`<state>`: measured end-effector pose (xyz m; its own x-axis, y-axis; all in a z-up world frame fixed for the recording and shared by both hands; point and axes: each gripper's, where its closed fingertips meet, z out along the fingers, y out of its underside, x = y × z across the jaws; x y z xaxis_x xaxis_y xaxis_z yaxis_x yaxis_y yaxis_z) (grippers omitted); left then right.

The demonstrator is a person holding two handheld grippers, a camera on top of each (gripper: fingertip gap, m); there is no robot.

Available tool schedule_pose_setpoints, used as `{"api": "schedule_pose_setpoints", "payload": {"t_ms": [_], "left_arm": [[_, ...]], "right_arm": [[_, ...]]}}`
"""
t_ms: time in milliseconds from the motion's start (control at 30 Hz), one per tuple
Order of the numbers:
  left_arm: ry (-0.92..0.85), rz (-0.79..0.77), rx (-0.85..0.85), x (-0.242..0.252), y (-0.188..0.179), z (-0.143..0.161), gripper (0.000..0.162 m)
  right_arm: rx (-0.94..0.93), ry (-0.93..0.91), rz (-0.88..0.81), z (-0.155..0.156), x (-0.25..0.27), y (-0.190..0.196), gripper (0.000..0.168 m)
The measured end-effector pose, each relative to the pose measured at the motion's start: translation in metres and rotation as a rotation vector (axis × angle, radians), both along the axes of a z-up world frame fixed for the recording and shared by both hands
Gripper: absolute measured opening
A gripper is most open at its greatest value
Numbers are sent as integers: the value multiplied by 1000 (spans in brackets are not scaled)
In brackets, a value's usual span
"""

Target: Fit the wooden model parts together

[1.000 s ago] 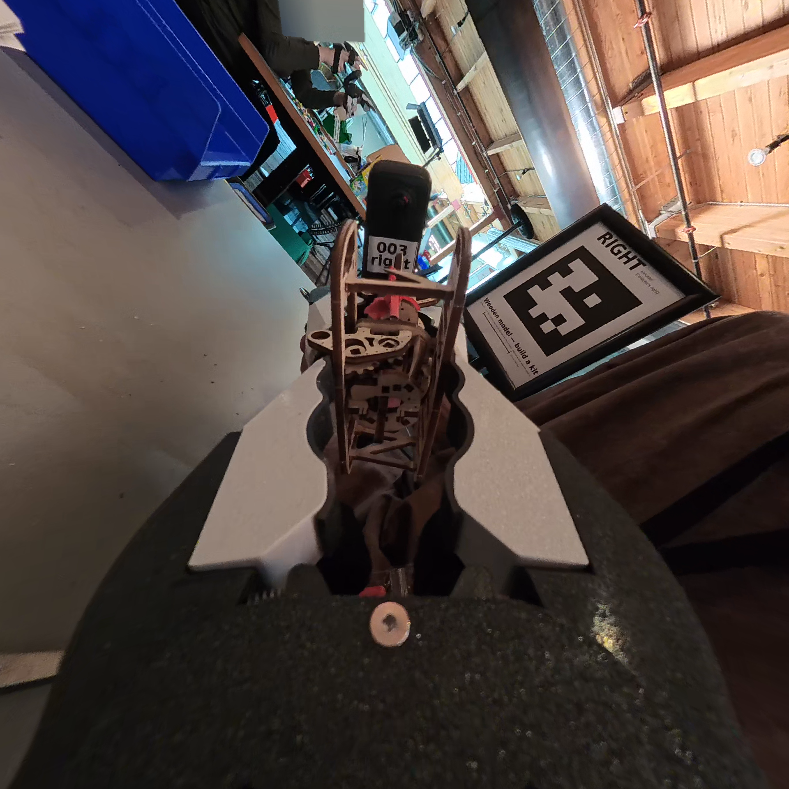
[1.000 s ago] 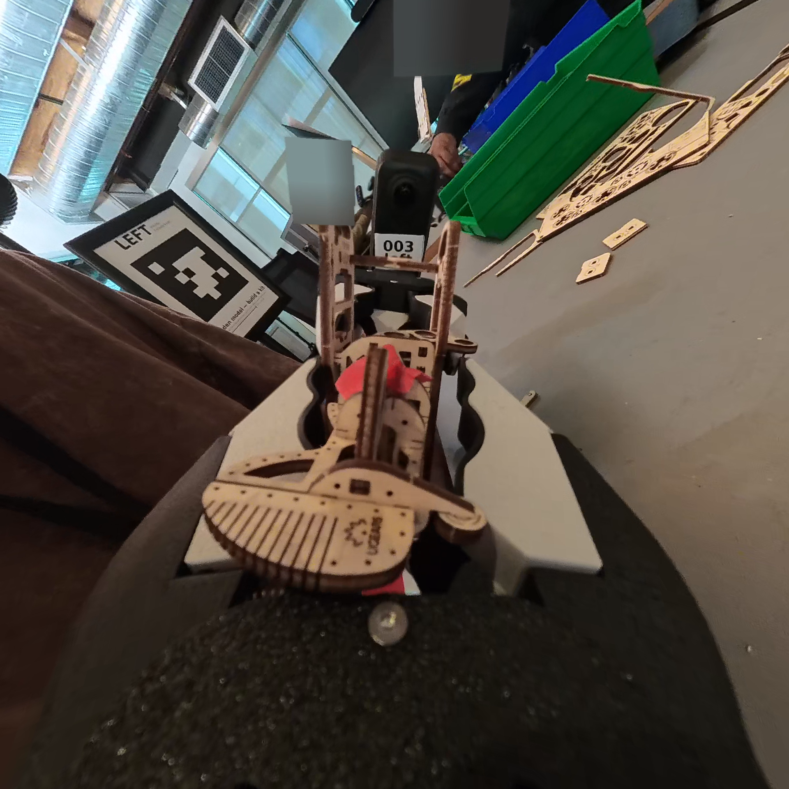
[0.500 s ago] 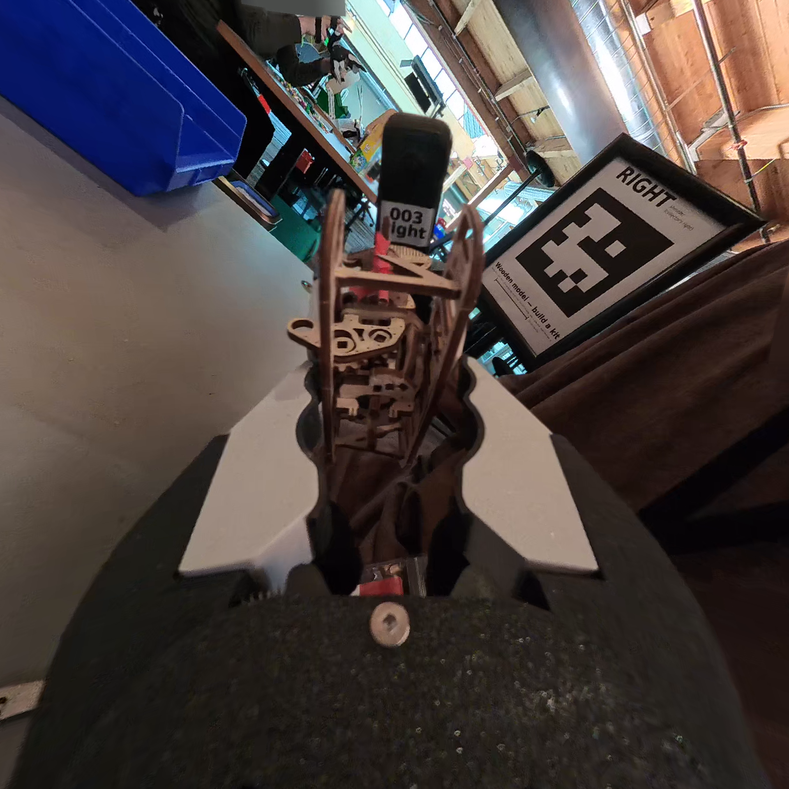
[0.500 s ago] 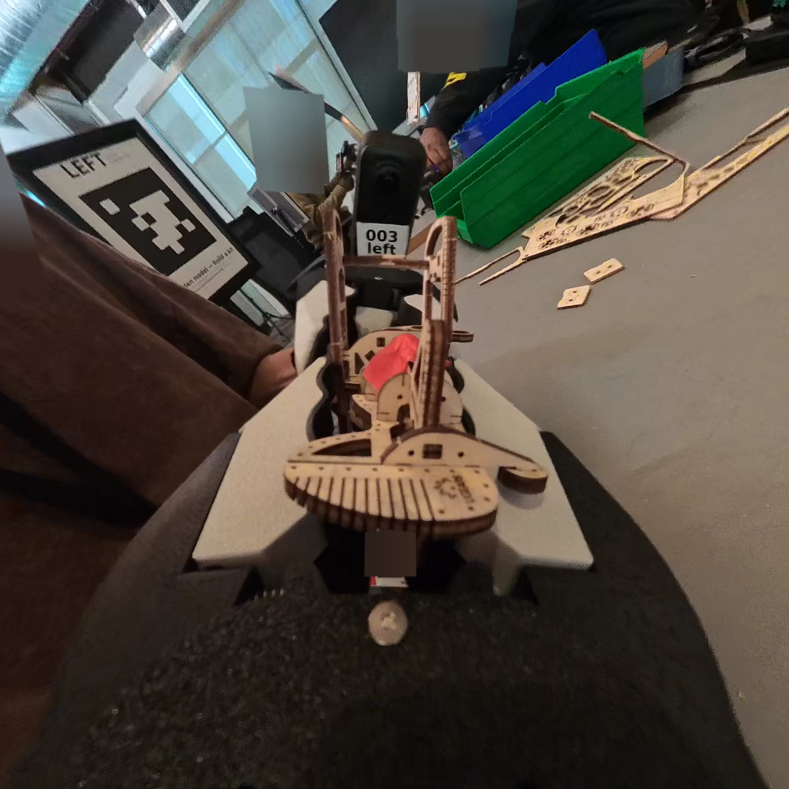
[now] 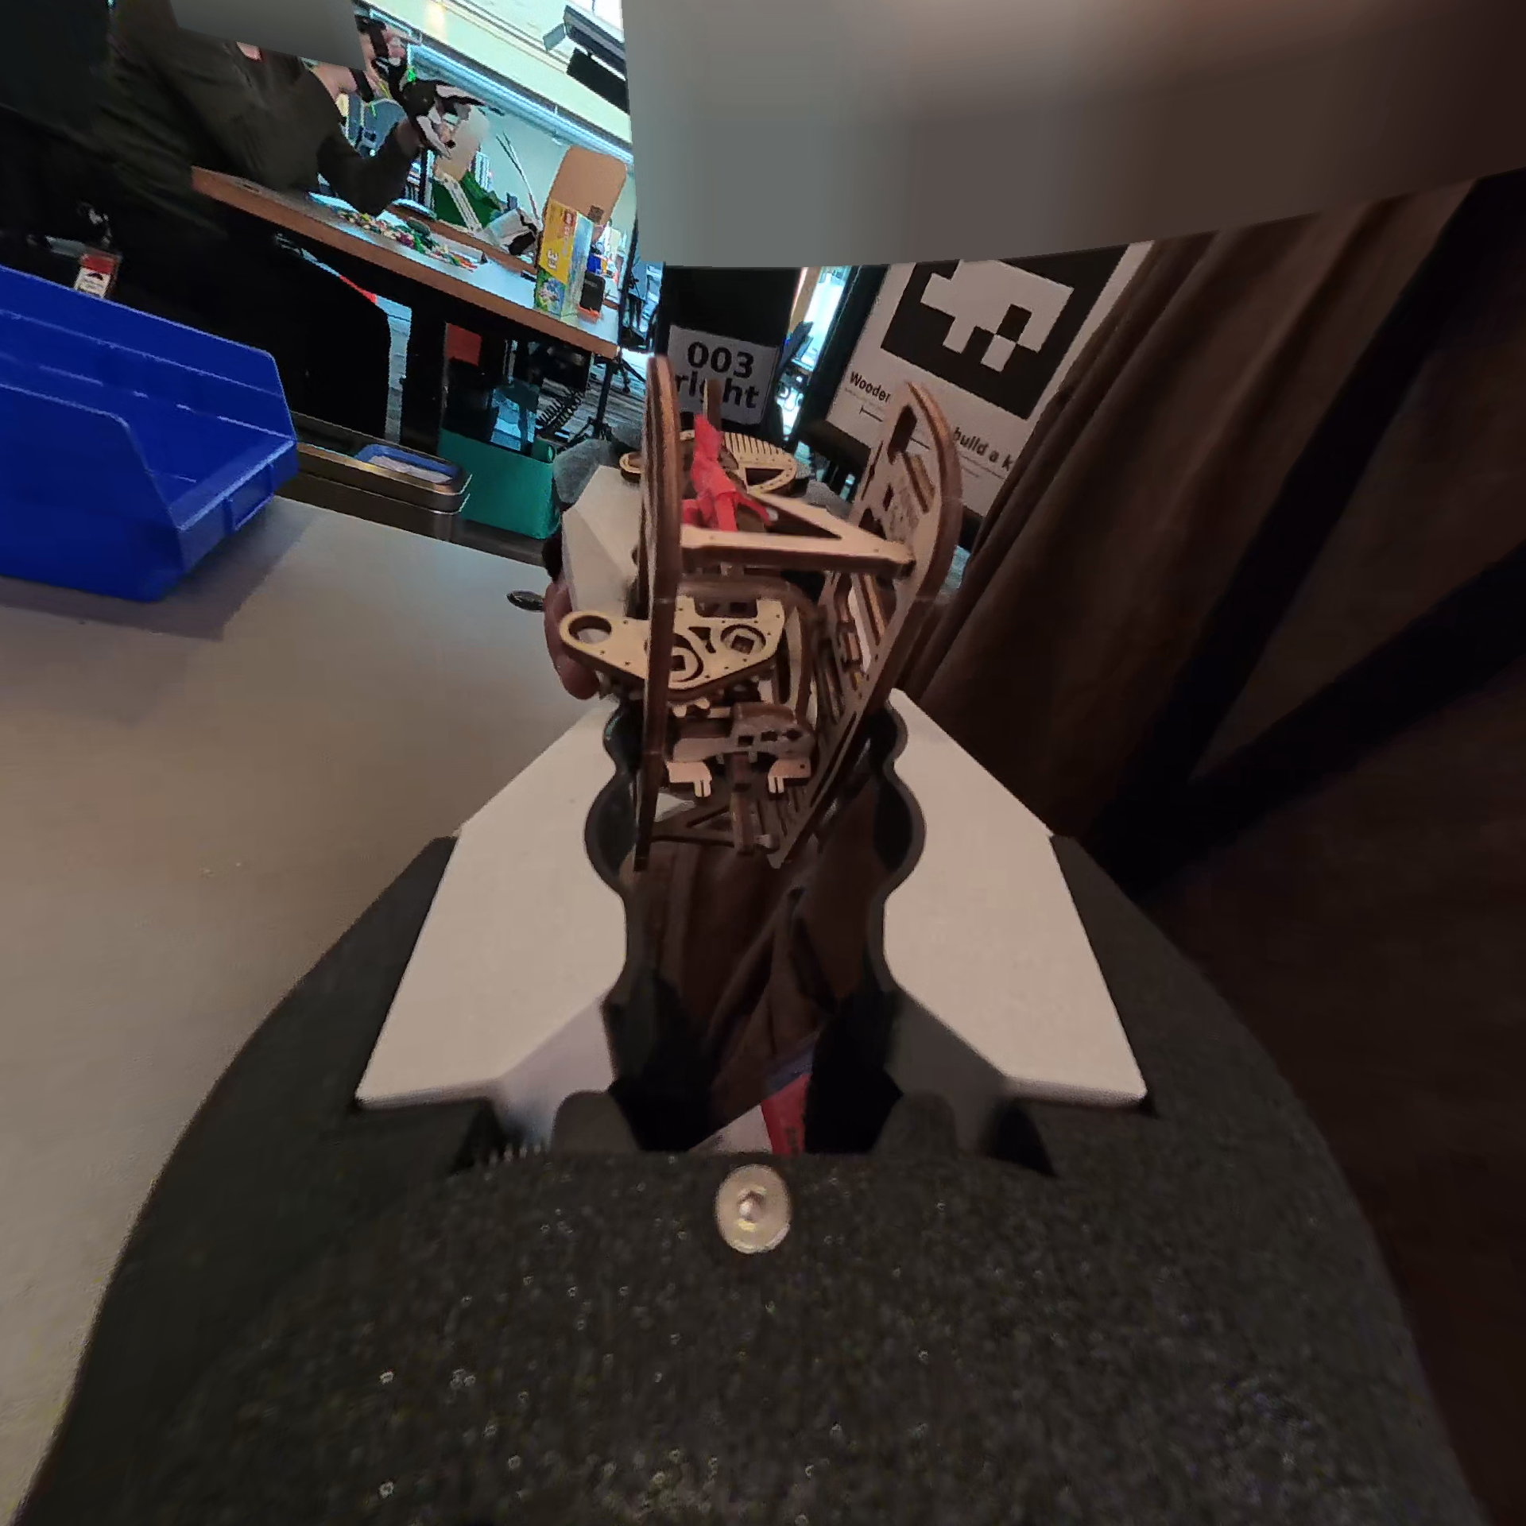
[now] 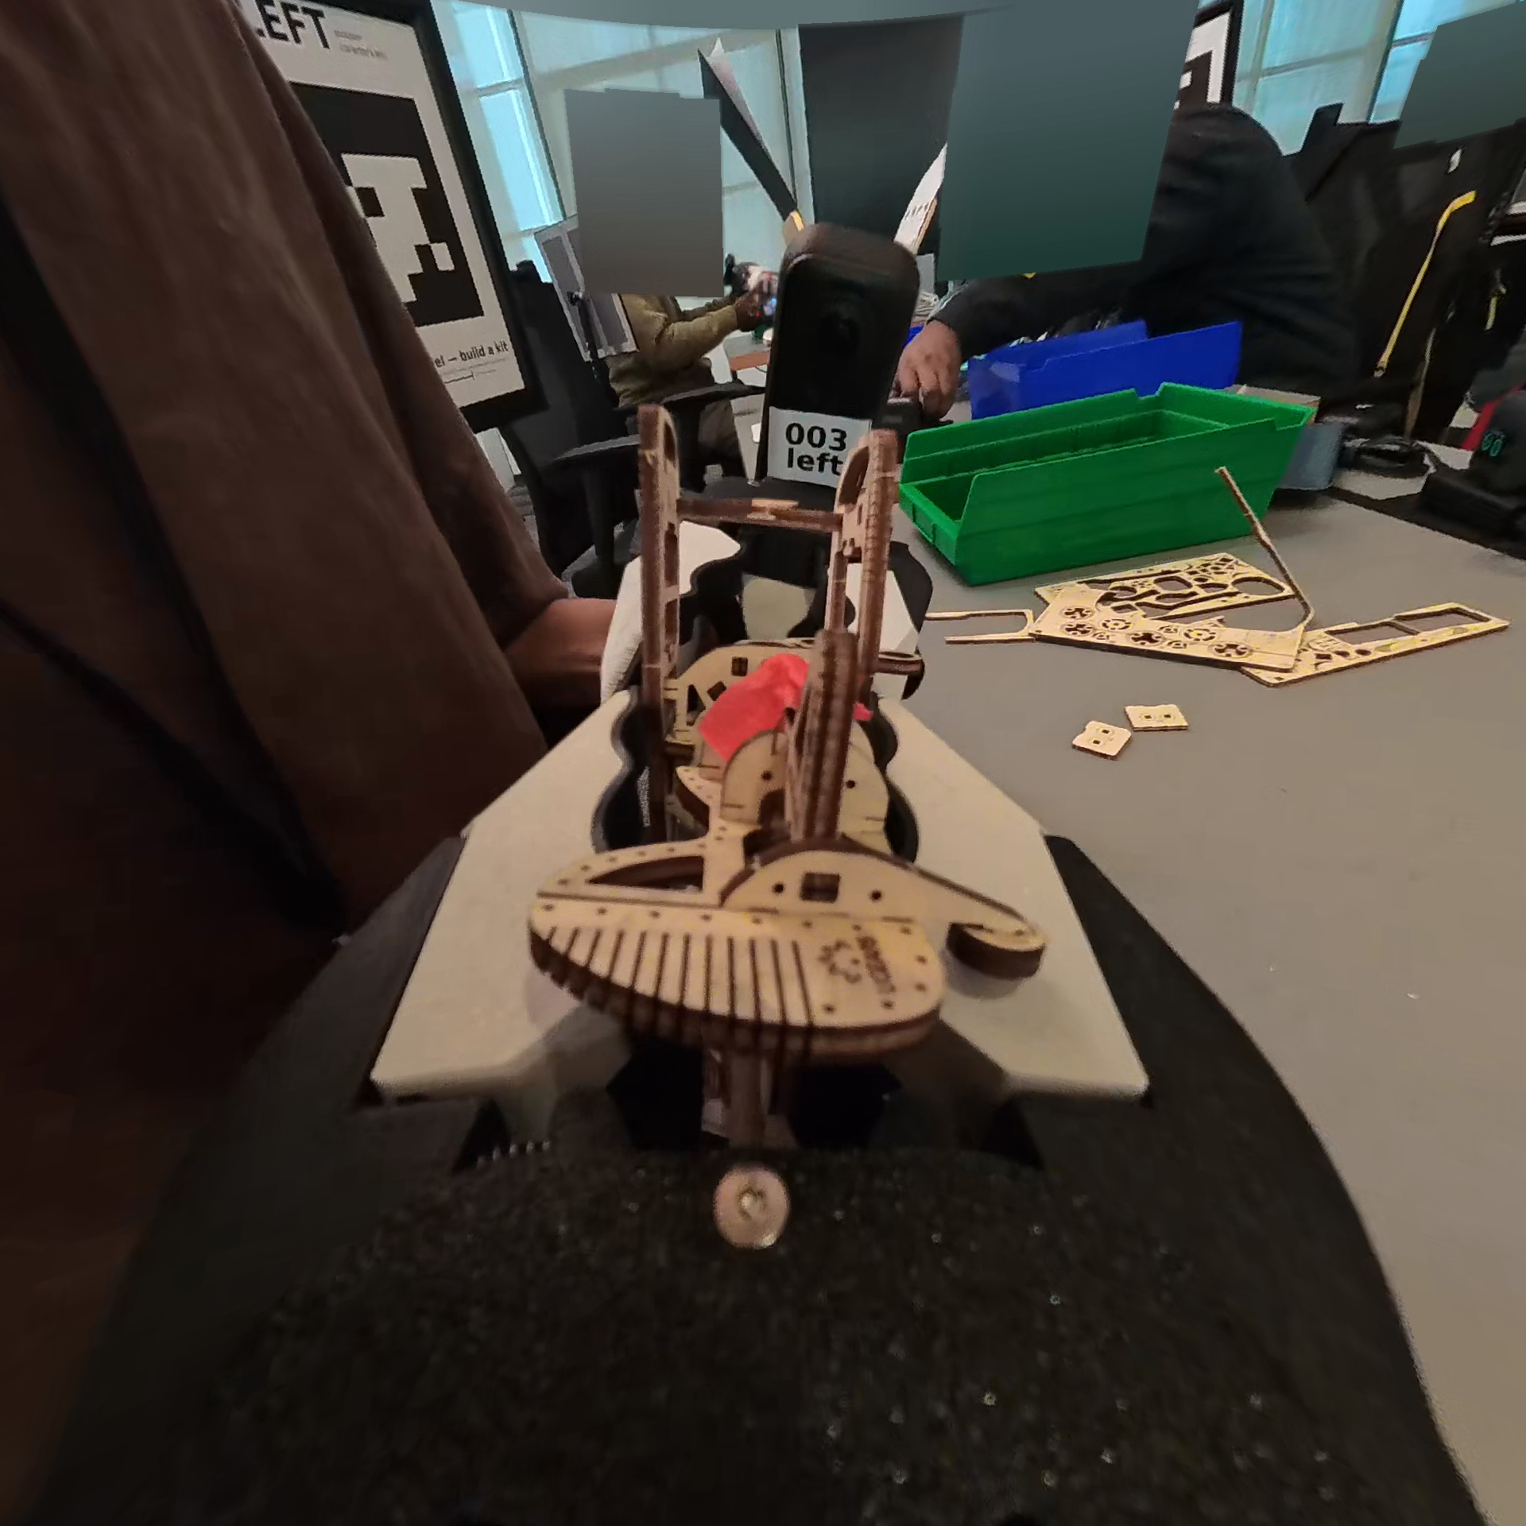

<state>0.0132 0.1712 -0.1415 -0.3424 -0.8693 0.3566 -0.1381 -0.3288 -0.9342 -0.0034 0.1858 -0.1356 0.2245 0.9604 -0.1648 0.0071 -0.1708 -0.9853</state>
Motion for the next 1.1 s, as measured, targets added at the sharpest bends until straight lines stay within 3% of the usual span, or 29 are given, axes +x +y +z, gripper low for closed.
{"api": "schedule_pose_setpoints", "payload": {"t_ms": [267, 300, 367, 400, 500, 967, 1100], "left_arm": [[13, 30, -19, 4, 8, -3, 56], [27, 52, -11, 6, 10, -5, 61], [41, 95, 32, 11, 12, -8, 88], [54, 112, 59, 13, 12, -10, 91], [90, 108, 142, 18, 6, -19, 74], [128, 103, 155, 22, 7, -27, 73], [177, 83, 50, 24, 11, -34, 75]], "right_arm": [[-39, 3, -35, -6, 4, 8, 50], [-29, -13, -48, -8, 4, 10, 50], [18, -47, -59, -12, 2, 10, 50], [38, -64, -60, -14, 0, 10, 51], [52, -78, -64, -15, -4, 10, 51], [35, -64, -59, -23, 0, 10, 49], [24, -133, -72, -35, 3, 15, 50]]}}
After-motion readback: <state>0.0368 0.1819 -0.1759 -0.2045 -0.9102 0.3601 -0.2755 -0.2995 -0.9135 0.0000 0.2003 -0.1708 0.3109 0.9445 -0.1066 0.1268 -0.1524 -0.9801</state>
